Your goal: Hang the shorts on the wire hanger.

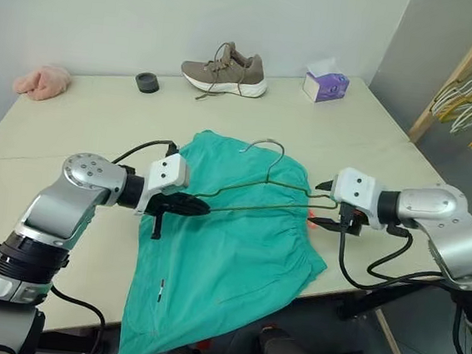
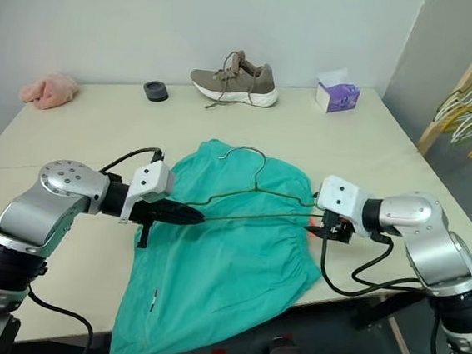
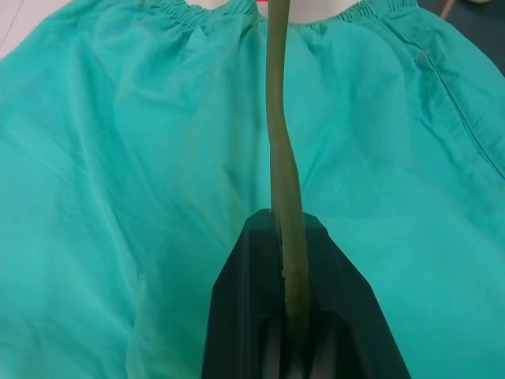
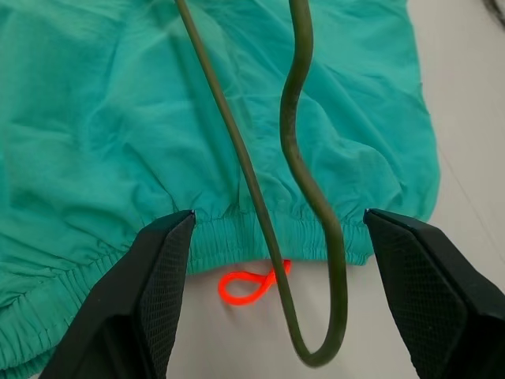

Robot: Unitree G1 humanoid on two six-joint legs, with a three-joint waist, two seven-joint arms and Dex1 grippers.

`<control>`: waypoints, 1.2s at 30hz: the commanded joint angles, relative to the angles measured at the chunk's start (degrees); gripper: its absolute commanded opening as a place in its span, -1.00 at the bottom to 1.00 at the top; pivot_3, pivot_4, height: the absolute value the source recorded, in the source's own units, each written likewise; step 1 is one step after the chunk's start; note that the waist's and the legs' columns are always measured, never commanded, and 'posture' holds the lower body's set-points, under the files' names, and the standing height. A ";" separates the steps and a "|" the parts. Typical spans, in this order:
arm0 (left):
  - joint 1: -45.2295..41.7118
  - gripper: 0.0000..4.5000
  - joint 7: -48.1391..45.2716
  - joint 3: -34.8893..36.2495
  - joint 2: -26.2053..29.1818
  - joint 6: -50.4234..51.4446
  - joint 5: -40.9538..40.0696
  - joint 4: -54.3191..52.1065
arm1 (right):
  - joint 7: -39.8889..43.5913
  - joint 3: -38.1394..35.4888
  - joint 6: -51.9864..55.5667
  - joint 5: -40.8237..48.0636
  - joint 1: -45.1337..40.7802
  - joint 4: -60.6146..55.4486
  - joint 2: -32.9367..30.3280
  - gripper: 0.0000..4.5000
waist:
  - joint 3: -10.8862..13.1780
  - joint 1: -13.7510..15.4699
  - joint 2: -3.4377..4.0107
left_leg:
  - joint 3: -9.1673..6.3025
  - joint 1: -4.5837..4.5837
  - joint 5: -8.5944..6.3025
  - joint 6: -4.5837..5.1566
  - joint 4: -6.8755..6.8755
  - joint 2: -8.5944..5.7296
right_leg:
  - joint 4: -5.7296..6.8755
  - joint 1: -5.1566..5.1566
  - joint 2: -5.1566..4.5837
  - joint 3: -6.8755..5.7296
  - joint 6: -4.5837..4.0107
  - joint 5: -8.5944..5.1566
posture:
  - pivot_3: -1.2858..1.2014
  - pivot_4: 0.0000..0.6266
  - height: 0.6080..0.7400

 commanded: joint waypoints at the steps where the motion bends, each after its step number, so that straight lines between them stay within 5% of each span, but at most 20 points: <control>1: -1.20 -1.00 -0.23 0.27 0.83 -1.37 0.70 -1.73 | 2.65 2.22 0.37 -1.46 -3.25 1.00 -0.02 0.62 | 0.00 0.08 0.00 | -0.01 -0.01 0.00 0.00 0.00 0.00 | 0.00 0.00 0.00 -0.01 0.00 0.00 | -0.13 -0.66 1.00; 5: -0.76 -1.00 -0.16 0.35 0.85 -1.41 0.99 -2.37 | 3.94 3.83 2.85 -1.47 -4.95 2.01 1.08 0.22 | 0.00 0.16 -0.01 | -0.02 -0.04 0.00 0.00 0.00 0.02 | 0.00 -0.04 0.00 -0.02 -0.05 0.03 | -0.13 -0.66 1.00; 13: 0.03 -1.00 0.27 0.46 0.50 -0.50 0.68 -3.63 | 2.94 4.73 4.12 -2.80 -5.13 3.19 2.84 -0.99 | 0.00 0.15 -0.01 | -0.02 -0.10 0.00 0.00 0.00 0.03 | 0.02 -0.11 0.00 -0.02 -0.10 0.06 | -0.13 -0.64 1.00; 19: -0.30 -1.00 0.72 -0.21 0.02 0.69 0.98 -2.93 | 2.98 4.23 5.28 -1.98 -4.70 2.53 3.39 -0.99 | 0.01 0.15 -0.01 | -0.01 -0.11 0.00 0.00 0.00 0.03 | 0.03 -0.13 0.01 -0.01 -0.10 0.06 | -0.13 -0.63 1.00; 27: -0.91 -0.02 6.58 4.85 -4.53 1.67 -1.93 0.23 | 2.78 2.30 7.62 -0.57 -2.57 0.77 2.13 -1.00 | 0.02 0.23 -0.01 | -0.02 -0.13 0.00 0.00 0.00 0.04 | 0.03 -0.14 0.02 -0.02 -0.12 0.07 | -0.13 -0.64 1.00; 36: -2.59 -0.02 12.09 16.64 -7.11 13.77 -13.21 5.03 | 0.42 -6.48 14.46 3.39 6.88 -3.28 -2.64 -1.00 | 0.02 0.18 -0.07 | -0.07 -0.20 0.00 0.00 0.03 0.06 | 0.03 -0.17 -0.03 -0.05 -0.15 0.09 | -0.15 -0.66 1.00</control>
